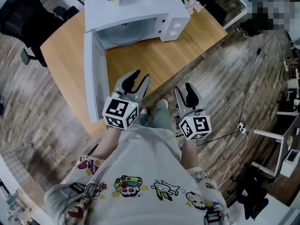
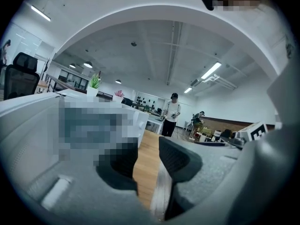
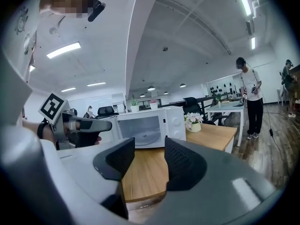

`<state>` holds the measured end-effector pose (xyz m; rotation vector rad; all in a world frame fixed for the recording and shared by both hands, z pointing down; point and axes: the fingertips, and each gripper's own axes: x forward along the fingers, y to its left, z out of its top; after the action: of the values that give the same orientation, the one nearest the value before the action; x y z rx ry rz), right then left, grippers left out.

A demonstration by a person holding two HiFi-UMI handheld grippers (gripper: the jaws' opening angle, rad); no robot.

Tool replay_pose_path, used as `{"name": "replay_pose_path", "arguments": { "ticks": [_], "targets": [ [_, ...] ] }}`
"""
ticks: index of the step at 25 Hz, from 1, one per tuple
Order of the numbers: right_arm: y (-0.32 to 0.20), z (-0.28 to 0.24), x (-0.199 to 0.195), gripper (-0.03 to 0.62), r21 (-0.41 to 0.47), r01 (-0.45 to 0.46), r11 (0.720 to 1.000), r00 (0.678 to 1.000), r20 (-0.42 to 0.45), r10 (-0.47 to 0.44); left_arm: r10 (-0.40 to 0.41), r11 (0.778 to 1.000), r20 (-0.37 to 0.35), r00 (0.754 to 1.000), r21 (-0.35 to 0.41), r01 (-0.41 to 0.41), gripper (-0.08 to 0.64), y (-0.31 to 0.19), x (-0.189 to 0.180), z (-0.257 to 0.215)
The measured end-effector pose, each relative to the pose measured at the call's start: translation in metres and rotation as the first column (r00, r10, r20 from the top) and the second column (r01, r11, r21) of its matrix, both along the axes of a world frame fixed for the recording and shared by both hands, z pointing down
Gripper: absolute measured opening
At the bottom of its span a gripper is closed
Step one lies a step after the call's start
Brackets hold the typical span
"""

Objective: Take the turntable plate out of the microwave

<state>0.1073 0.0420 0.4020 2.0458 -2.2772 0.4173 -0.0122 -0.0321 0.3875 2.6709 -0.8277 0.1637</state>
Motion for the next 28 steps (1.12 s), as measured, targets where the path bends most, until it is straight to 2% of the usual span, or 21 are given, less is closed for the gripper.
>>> {"name": "replay_pose_path", "arguments": {
  "ticks": [5, 9, 16, 21, 28],
  "targets": [
    [-0.041, 0.006, 0.003, 0.195, -0.017, 0.072, 0.997, 0.997, 0.000, -0.072, -0.062, 0.998, -0.009, 0.998, -0.030, 0.061, 0.140, -0.022, 0.000, 0.009],
    [-0.087, 0.011, 0.000, 0.197, -0.032, 0.183, 0.983, 0.983, 0.000, -0.183, -0.143, 0.989, -0.015, 0.990, -0.043, 0.142, 0.140, -0.049, 0.000, 0.013],
    [-0.170, 0.008, 0.001, 0.202, -0.033, 0.350, 0.936, 0.937, -0.006, -0.350, -0.309, 0.950, -0.012, 0.951, -0.051, 0.308, 0.140, -0.103, -0.007, 0.013],
    [-0.216, 0.009, -0.005, 0.202, -0.037, 0.481, 0.876, 0.876, -0.006, -0.482, -0.441, 0.896, -0.007, 0.898, -0.055, 0.440, 0.140, -0.135, -0.014, 0.013],
    [-0.249, 0.010, -0.021, 0.202, -0.033, 0.655, 0.755, 0.755, -0.012, -0.656, -0.574, 0.817, -0.005, 0.819, -0.072, 0.572, 0.144, -0.156, -0.016, 0.018]
  ]
}}
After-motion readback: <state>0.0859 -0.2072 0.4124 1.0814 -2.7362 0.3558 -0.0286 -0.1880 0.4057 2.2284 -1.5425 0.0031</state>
